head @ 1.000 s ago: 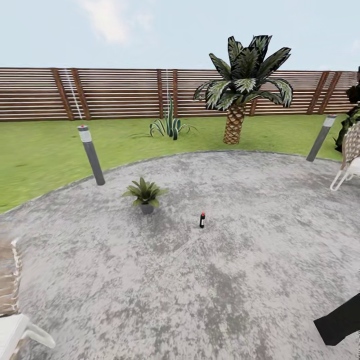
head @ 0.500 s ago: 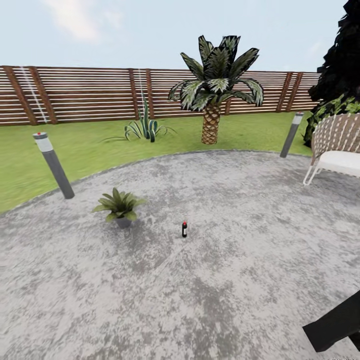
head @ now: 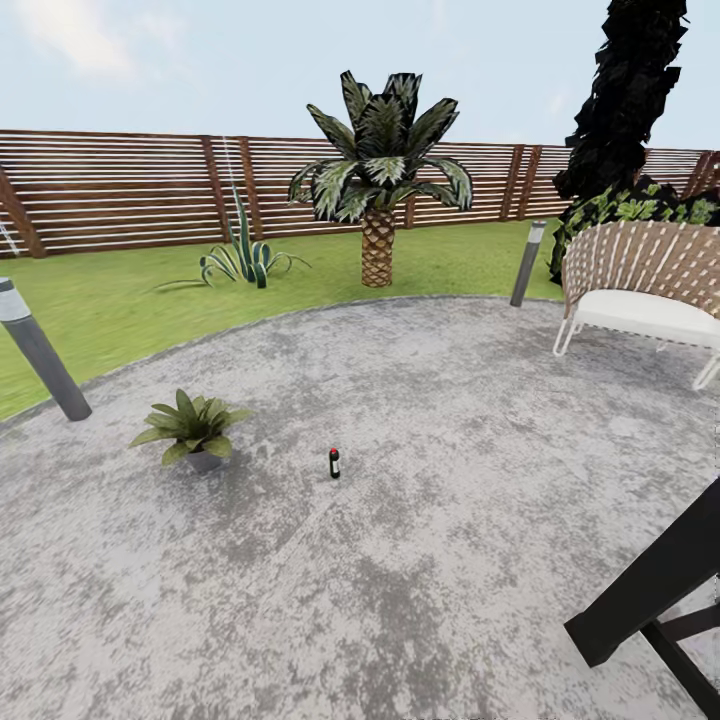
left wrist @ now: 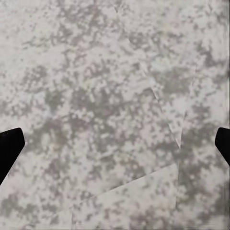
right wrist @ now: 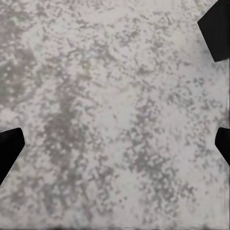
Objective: Pick up the pesticide atomizer in the garden and spray insectifuge to fully cover both potted plants in the garden.
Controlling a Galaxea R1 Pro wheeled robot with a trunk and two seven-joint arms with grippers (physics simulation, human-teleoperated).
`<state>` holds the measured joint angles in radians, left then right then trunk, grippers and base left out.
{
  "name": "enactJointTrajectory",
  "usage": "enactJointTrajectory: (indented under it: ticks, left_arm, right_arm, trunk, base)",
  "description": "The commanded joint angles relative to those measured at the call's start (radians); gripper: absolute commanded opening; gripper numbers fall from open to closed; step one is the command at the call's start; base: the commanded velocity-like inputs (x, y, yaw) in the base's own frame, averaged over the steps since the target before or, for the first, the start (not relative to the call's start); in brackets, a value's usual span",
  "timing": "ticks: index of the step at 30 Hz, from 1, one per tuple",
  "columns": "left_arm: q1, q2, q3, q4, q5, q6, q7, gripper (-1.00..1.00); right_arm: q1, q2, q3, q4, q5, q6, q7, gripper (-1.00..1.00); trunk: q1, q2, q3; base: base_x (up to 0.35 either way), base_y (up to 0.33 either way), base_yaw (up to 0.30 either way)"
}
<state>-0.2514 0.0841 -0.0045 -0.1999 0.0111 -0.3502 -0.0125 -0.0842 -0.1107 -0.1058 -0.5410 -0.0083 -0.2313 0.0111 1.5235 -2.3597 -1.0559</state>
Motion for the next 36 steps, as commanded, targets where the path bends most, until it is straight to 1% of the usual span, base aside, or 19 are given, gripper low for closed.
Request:
enactJointTrajectory:
  ticks: [1, 7, 12, 22, 36]
  left_arm:
    - [0.0, 0.0, -0.001, 0.0, 0.001, -0.003, -0.001, 1.0]
    - [0.0, 0.0, 0.0, 0.0, 0.001, -0.003, -0.001, 1.0]
    - [0.0, 0.0, 0.0, 0.0, 0.001, -0.003, -0.001, 1.0]
    - [0.0, 0.0, 0.0, 0.0, 0.001, -0.003, -0.001, 1.0]
    - [0.0, 0.0, -0.001, 0.0, 0.001, -0.003, -0.001, 1.0]
  right_arm:
    - [0.0, 0.0, -0.001, 0.001, -0.001, -0.003, 0.001, 1.0]
    - [-0.001, 0.0, -0.001, 0.001, -0.001, -0.003, 0.001, 1.0]
    - [-0.001, 0.0, -0.001, 0.001, -0.001, -0.003, 0.001, 1.0]
    - [-0.001, 0.001, 0.0, 0.001, -0.001, -0.003, 0.001, 1.0]
    - [-0.001, 0.001, -0.001, 0.001, -0.002, -0.003, 0.001, 1.0]
  trunk:
    - [0.0, 0.0, -0.001]
    - [0.0, 0.0, -0.001]
    - [0.0, 0.0, -0.001]
    - [0.0, 0.0, -0.001]
    - [0.0, 0.0, -0.001]
  base:
    - [0.0, 0.0, -0.275]
    - [0.032, 0.004, -0.275]
    - [0.16, 0.143, -0.163]
    - [0.223, 0.236, -0.015]
    - [0.279, 0.214, 0.0]
